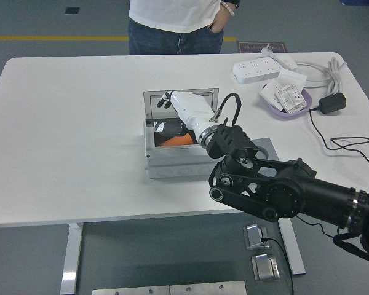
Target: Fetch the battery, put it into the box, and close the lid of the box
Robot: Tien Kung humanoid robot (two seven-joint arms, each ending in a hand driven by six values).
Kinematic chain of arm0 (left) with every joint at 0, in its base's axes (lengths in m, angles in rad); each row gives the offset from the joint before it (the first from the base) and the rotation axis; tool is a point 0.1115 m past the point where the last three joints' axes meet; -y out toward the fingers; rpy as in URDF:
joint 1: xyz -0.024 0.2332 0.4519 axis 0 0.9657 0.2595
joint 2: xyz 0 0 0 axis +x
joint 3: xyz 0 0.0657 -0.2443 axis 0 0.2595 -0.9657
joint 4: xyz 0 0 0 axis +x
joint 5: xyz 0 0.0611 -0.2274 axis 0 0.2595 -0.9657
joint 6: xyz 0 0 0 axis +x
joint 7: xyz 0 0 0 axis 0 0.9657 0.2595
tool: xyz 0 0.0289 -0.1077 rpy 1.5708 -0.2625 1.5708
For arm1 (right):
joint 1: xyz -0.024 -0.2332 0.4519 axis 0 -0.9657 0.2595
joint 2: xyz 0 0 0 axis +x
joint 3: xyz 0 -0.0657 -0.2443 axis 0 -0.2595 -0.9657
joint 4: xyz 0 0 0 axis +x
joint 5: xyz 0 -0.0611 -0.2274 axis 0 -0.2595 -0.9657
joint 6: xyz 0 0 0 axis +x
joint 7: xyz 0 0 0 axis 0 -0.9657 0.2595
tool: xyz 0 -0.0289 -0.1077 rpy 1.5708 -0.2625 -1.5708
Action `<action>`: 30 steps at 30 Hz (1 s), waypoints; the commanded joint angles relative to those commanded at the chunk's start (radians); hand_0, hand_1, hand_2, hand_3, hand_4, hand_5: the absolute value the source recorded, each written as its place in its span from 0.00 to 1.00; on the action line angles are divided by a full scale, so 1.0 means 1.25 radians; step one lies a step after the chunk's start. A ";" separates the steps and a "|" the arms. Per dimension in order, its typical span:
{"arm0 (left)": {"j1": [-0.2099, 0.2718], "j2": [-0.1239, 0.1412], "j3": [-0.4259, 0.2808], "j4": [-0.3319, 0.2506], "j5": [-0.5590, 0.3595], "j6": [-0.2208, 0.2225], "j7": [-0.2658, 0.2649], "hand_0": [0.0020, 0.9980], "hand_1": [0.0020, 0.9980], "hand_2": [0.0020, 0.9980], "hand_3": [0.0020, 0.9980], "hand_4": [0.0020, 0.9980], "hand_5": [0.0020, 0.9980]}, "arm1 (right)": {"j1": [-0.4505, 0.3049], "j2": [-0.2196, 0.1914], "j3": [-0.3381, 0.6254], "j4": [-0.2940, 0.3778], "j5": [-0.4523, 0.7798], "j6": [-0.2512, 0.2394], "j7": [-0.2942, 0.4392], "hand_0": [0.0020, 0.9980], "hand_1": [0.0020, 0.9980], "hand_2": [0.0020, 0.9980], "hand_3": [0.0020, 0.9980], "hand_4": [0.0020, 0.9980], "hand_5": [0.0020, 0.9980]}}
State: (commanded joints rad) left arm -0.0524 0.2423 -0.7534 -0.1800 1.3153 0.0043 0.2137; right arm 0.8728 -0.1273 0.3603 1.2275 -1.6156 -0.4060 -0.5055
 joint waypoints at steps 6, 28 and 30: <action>0.002 -0.001 0.001 0.000 0.000 -0.001 0.000 0.64 0.71 0.63 0.60 0.58 0.45 | 0.009 -0.024 0.048 0.040 0.039 0.023 -0.004 0.74 0.64 0.63 0.66 0.72 0.45; -0.011 0.001 0.011 0.000 0.000 -0.004 0.002 0.64 0.71 0.63 0.60 0.58 0.44 | 0.090 -0.008 0.022 -0.118 0.163 0.034 0.036 0.71 0.62 0.62 0.66 0.70 0.43; -0.010 0.000 0.009 0.000 0.002 -0.004 0.003 0.64 0.71 0.63 0.60 0.58 0.44 | 0.086 -0.008 0.013 -0.116 0.165 0.035 0.037 0.71 0.62 0.62 0.66 0.70 0.43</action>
State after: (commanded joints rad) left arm -0.0649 0.2425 -0.7420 -0.1800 1.3177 -0.0009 0.2171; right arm 0.9801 -0.1373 0.3770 1.0830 -1.4089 -0.3625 -0.4598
